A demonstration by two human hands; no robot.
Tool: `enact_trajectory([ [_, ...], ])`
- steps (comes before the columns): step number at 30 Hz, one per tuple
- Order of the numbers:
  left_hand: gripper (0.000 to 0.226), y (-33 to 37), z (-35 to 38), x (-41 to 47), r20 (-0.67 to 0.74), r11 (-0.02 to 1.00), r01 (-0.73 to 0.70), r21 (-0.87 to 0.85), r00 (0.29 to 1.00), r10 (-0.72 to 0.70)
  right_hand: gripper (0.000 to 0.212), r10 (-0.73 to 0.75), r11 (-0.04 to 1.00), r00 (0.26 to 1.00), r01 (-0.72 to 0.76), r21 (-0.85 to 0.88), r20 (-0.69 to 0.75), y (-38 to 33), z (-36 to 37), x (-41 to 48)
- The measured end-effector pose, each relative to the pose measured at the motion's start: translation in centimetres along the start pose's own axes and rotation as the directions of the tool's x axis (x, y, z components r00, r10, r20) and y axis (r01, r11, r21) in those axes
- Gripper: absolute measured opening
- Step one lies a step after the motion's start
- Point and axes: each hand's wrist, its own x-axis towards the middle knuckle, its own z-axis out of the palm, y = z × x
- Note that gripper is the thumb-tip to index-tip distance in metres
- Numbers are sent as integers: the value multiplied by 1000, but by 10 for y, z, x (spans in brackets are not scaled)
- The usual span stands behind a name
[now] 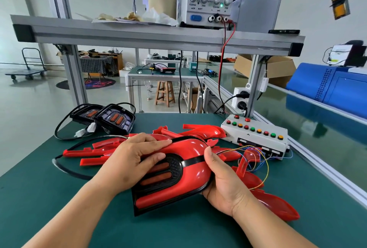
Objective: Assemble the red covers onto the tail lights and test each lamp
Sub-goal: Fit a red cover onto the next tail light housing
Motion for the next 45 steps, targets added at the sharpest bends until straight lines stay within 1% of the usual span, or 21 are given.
enact_trajectory([
  [2,36,2,1,-1,-16,1000,-1,-31,1000,0,69,-13,1000,999,13,-2,-29,0,0,3],
  [5,36,3,2,-2,-38,997,-10,-73,999,7,73,-16,1000,998,16,-5,-66,0,-1,5],
  [9,42,3,2,-2,-21,999,-12,-53,1000,11,66,-47,999,996,46,-8,-78,2,-2,5],
  [11,36,5,3,-2,-19,998,-32,-46,999,31,59,-74,997,993,74,-3,-96,2,-2,5],
  [12,33,5,4,-3,-41,997,-31,-66,999,29,56,-84,996,991,85,2,-105,2,-2,5],
  [13,32,6,6,-3,-83,994,-7,-110,997,-2,53,-93,995,989,95,8,-114,2,-2,4],
  [14,34,5,6,-3,-134,983,42,-176,989,-66,52,-100,995,987,102,13,-124,1,-2,4],
  [15,38,4,6,-3,-172,959,113,-259,972,-161,52,-104,994,985,108,20,-136,1,-3,4],
  [16,41,3,6,-4,-173,920,197,-339,948,-266,53,-107,993,983,113,30,-148,1,-4,4],
  [18,46,1,6,-8,-72,807,335,-486,905,-419,54,-112,991,979,123,58,-170,0,-4,5],
  [20,43,2,10,-12,61,657,397,-641,880,-472,55,-118,987,977,135,90,-178,0,-4,6],
  [21,40,4,13,-12,94,590,401,-701,872,-481,54,-121,985,977,140,101,-176,-1,-4,6],
  [23,36,9,19,-10,121,488,394,-779,858,-499,51,-131,983,978,150,108,-164,0,-3,6],
  [26,36,20,27,-5,148,387,393,-834,836,-529,55,-131,982,977,152,114,-168,0,-1,5],
  [28,32,26,32,-3,139,320,359,-877,826,-546,57,-136,982,975,157,109,-178,-1,-1,5],
  [29,31,27,34,-3,112,313,332,-890,824,-555,57,-145,981,972,165,103,-183,-2,0,5],
  [32,31,28,35,-2,15,346,263,-900,814,-580,56,-169,979,968,186,77,-184,-1,3,6],
  [35,30,25,36,-2,10,328,248,-911,811,-584,56,-164,982,970,179,68,-178,-2,5,7],
  [38,30,20,36,-2,-13,376,259,-889,809,-588,56,-141,983,974,159,92,-178,-1,6,8],
  [42,20,19,38,-2,-35,402,266,-876,796,-604,55,-116,982,973,143,123,-201,0,5,10],
  [45,19,18,37,-1,-77,460,283,-842,779,-622,58,-108,983,969,137,119,-222,0,6,11],
])
